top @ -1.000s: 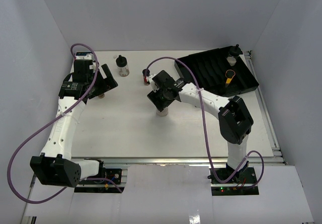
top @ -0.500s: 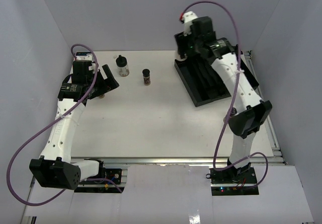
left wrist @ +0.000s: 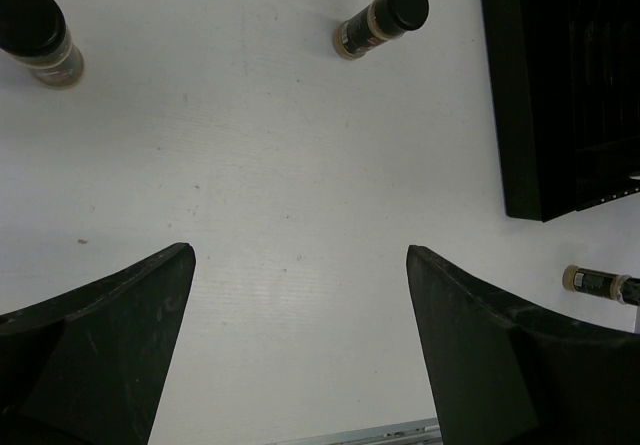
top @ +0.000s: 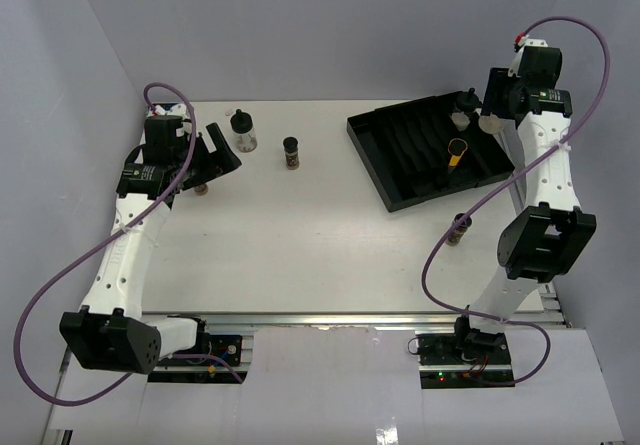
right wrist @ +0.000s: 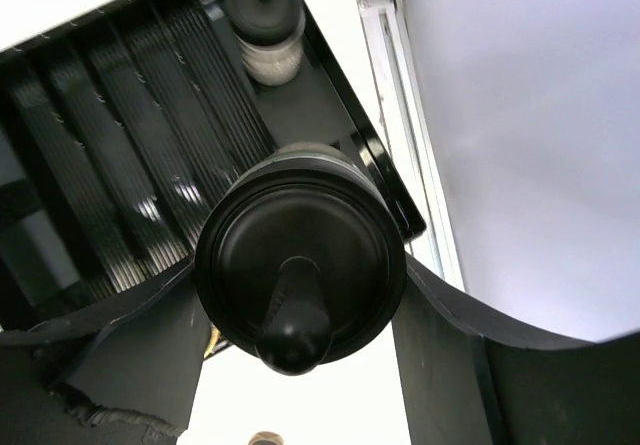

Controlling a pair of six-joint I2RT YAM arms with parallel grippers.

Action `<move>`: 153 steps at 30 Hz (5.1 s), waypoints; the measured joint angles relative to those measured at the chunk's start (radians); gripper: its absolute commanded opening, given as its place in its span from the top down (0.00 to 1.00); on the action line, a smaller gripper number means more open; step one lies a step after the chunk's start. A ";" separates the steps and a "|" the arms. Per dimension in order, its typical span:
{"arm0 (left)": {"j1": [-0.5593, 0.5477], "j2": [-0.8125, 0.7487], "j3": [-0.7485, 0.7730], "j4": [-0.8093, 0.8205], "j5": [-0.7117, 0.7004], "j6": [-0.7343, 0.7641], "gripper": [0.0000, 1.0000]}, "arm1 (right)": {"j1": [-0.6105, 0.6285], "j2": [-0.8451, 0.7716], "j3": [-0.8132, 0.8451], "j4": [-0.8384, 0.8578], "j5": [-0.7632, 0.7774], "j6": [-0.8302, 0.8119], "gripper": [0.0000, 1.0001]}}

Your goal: Organize the condiment bottles

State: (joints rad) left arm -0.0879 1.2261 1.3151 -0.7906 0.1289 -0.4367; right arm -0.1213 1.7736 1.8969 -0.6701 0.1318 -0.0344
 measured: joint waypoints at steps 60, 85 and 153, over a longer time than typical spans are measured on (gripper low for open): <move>-0.003 0.614 0.301 0.398 0.026 0.136 0.02 | -0.050 0.486 0.036 0.473 -0.029 0.069 0.02; -0.013 0.943 0.498 0.435 -0.066 0.226 0.02 | -0.016 0.107 -0.174 0.509 -0.140 0.129 0.02; -0.658 0.460 -0.124 0.562 -0.396 0.070 0.98 | 0.117 -0.503 -0.546 0.407 -0.318 0.133 0.02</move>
State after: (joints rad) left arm -0.7463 1.6857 1.1910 -0.2284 -0.2673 -0.3666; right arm -0.0040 1.2709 1.3509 -0.2635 -0.1859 0.0982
